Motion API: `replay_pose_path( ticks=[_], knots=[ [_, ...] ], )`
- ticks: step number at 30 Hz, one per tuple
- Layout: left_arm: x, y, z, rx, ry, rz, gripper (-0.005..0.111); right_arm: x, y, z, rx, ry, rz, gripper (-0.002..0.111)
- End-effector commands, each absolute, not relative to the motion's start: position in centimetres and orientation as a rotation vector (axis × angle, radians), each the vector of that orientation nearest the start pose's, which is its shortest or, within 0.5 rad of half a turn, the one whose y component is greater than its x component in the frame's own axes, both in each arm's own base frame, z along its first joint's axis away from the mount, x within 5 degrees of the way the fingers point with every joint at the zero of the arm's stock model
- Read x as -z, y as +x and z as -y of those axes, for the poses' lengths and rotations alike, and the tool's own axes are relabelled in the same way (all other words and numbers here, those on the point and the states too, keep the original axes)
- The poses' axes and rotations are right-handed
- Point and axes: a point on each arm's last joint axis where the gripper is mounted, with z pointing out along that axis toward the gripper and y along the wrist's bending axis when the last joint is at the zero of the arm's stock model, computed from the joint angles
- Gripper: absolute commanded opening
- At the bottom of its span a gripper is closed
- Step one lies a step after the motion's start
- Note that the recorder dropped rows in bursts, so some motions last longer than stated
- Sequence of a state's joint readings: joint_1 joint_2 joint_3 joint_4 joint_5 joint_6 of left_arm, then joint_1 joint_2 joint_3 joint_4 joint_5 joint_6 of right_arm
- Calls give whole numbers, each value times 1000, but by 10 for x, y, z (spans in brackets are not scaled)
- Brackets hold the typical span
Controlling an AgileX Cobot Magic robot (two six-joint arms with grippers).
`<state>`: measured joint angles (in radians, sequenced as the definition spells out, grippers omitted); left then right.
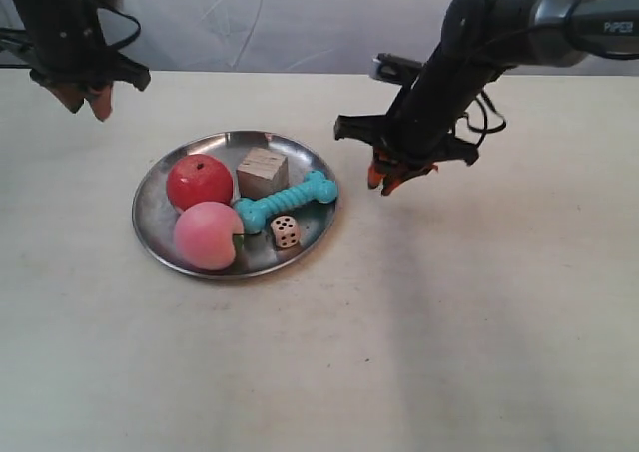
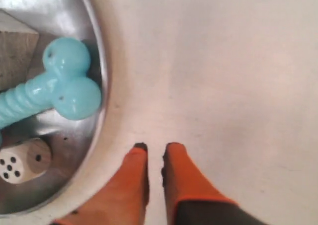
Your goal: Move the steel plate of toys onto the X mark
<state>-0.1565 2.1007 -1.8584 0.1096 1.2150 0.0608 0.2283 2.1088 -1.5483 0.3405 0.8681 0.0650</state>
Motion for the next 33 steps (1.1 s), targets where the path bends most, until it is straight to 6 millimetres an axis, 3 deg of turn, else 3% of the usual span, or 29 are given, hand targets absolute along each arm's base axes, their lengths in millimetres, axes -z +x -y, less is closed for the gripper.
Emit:
replay_pose_path(
  ticks=[1, 4, 8, 11, 14, 19, 22, 26, 33],
  knots=[
    [-298, 412, 37, -92, 303, -2819, 1, -232, 402, -103, -284, -114, -2793, 0],
    [-331, 375, 32, 67, 305, -2737, 0, -277, 376, -97, -306, -110, -2641, 0],
    [-369, 310, 47, 324, 463, -2432, 0, -323, 317, -95, -349, -136, -2394, 0],
    [-389, 257, 62, 478, 543, -2155, 0, -336, 266, -96, -380, -188, -2234, 0],
    [-400, 204, 62, 410, 613, -1901, 0, -341, 217, -93, -421, -237, -2091, 0],
    [-384, 146, 45, 230, 515, -1723, 0, -323, 163, -78, -457, -249, -1950, 0],
    [-367, 131, 38, 149, 493, -1697, 0, -307, 147, -70, -456, -237, -1931, 0],
    [-345, 125, 35, 114, 492, -1725, 0, -288, 136, -65, -449, -240, -1962, 0],
    [-335, 122, 36, 88, 574, -1775, 0, -278, 132, -64, -442, -262, -2051, 0]
  ],
)
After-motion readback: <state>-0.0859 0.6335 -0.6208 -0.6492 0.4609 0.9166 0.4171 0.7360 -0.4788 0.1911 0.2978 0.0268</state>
